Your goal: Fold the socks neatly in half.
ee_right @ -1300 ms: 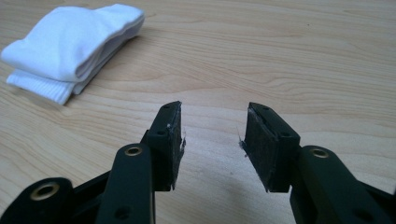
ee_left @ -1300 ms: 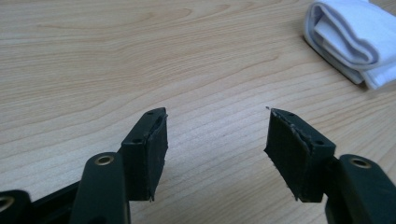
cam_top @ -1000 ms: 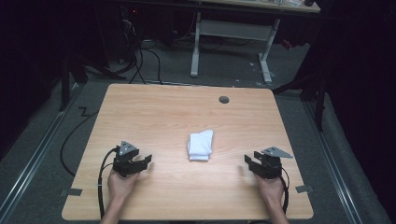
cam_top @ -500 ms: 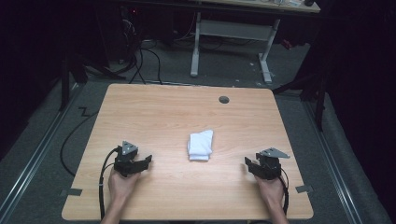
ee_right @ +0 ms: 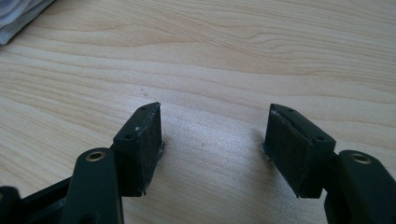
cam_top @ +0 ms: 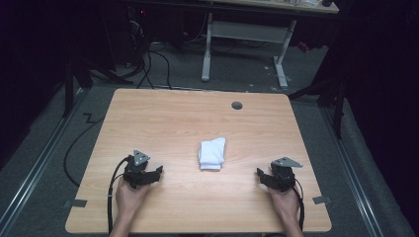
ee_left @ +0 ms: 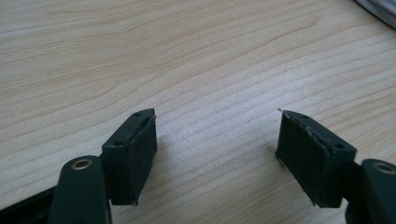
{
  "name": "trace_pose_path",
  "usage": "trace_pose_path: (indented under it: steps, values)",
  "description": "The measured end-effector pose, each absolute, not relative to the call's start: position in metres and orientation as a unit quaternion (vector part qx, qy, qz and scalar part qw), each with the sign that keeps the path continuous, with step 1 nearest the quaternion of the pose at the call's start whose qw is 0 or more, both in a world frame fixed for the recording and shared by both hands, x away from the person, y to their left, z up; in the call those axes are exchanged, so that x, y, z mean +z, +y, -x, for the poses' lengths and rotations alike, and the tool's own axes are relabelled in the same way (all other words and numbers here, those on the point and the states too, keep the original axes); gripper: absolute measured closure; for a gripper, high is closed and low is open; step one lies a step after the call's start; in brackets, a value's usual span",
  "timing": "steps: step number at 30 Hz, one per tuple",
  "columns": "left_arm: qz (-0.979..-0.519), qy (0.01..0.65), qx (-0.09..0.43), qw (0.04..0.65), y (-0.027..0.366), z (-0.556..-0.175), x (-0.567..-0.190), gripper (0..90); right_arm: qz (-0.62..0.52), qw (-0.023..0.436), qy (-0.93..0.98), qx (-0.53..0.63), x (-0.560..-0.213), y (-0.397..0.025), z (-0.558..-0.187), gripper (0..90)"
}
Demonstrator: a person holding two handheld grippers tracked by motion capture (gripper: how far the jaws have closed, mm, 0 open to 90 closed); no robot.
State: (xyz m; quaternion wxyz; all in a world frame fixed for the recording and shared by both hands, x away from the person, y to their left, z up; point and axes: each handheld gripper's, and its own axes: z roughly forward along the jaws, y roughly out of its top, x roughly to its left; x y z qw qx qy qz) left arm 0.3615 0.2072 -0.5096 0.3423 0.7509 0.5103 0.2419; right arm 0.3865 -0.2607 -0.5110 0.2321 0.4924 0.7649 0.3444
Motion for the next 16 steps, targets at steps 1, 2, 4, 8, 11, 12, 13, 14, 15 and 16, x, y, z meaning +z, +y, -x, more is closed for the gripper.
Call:
trace_pose_path:
  steps: [1,2,4,8,11,12,13,14,15,16]
  values:
    - [-0.751,0.51,0.242,0.342,0.2069,-0.3611,-0.5098,28.2,-0.493,0.232,0.765,0.344,-0.511,-0.2607,-0.3865,35.8]
    - [-0.751,0.511,0.242,0.342,0.2067,-0.3608,-0.5098,27.7,-0.494,0.233,0.764,0.343,-0.511,-0.2607,-0.3864,34.9]
    - [-0.75,0.511,0.242,0.342,0.2063,-0.3605,-0.5099,27.4,-0.496,0.233,0.763,0.343,-0.511,-0.2607,-0.3862,34.5]
    - [-0.75,0.511,0.242,0.342,0.2063,-0.3605,-0.51,27.2,-0.496,0.233,0.763,0.342,-0.5111,-0.2605,-0.3859,34.2]
    - [-0.75,0.511,0.242,0.342,0.2063,-0.3605,-0.51,27.1,-0.497,0.232,0.763,0.342,-0.5111,-0.2602,-0.3854,34.2]
    - [-0.75,0.511,0.242,0.343,0.2064,-0.3605,-0.51,27.0,-0.497,0.232,0.763,0.343,-0.5111,-0.2601,-0.3853,34.2]
    - [-0.75,0.511,0.242,0.343,0.2063,-0.3605,-0.51,27.0,-0.496,0.232,0.763,0.343,-0.5111,-0.2601,-0.3853,34.2]
    - [-0.75,0.511,0.242,0.343,0.2064,-0.3605,-0.51,27.0,-0.496,0.232,0.763,0.343,-0.5111,-0.2601,-0.3853,34.2]
    - [-0.75,0.511,0.242,0.343,0.2064,-0.3605,-0.51,27.0,-0.496,0.232,0.763,0.343,-0.5111,-0.2601,-0.3853,34.2]
    - [-0.75,0.511,0.242,0.343,0.2064,-0.3605,-0.51,27.0,-0.496,0.232,0.763,0.343,-0.5111,-0.2602,-0.3853,34.2]
